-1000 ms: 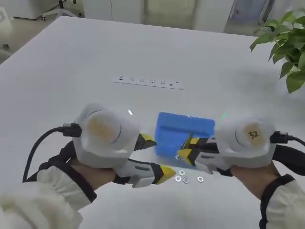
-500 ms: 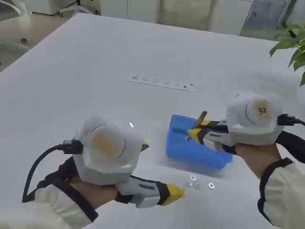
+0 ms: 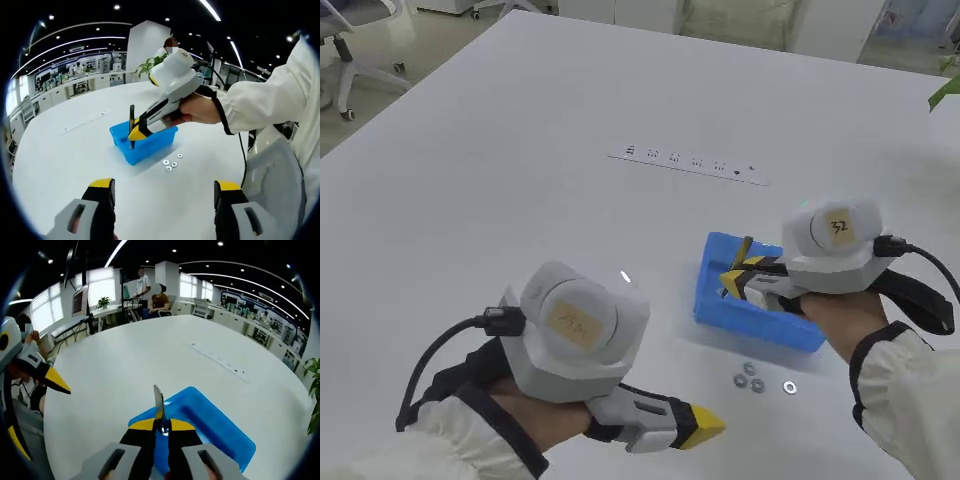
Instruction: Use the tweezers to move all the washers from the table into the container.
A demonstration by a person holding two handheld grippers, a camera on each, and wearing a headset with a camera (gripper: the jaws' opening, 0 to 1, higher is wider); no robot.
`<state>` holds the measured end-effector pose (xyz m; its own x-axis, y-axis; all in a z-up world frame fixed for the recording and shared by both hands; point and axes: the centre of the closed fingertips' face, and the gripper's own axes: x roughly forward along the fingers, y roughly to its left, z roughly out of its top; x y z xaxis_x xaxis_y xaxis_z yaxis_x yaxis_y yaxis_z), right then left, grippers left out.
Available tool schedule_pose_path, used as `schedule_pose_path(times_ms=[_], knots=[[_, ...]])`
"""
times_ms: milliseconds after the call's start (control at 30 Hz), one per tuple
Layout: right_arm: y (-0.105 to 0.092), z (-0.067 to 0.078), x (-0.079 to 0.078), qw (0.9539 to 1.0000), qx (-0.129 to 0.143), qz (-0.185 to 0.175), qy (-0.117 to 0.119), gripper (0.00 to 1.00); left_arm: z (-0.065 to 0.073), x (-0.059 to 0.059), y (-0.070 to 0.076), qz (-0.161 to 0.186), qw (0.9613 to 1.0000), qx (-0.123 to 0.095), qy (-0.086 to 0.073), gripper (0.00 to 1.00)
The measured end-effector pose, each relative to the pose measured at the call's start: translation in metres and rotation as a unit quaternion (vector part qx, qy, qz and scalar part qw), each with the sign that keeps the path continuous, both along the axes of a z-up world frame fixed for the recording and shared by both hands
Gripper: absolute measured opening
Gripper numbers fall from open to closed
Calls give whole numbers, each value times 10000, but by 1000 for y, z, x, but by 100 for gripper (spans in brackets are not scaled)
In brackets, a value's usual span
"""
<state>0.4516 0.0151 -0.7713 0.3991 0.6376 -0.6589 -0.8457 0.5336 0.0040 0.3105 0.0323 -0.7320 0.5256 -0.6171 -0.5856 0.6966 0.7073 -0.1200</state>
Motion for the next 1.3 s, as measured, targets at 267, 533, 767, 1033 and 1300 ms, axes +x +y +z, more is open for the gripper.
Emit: schedule_pose_path(times_ms=[267,533,767,1033,1300], knots=[[0,-14,3,9999,-99,-73,110,5,-4,-2,-1,24,9999,-91,117,81],[-4,-9,3,9997,-21,-199,140,6,-2,0,2,46,9999,-62,110,80],[-6,18,-1,9994,224,-267,-62,6,1,0,6,86,9999,-5,74,82],[-16,59,-19,9978,511,-193,-372,5,3,0,7,117,9999,18,50,81],[-26,80,-46,9950,875,-261,-396,5,3,-5,4,60,9999,109,102,82]])
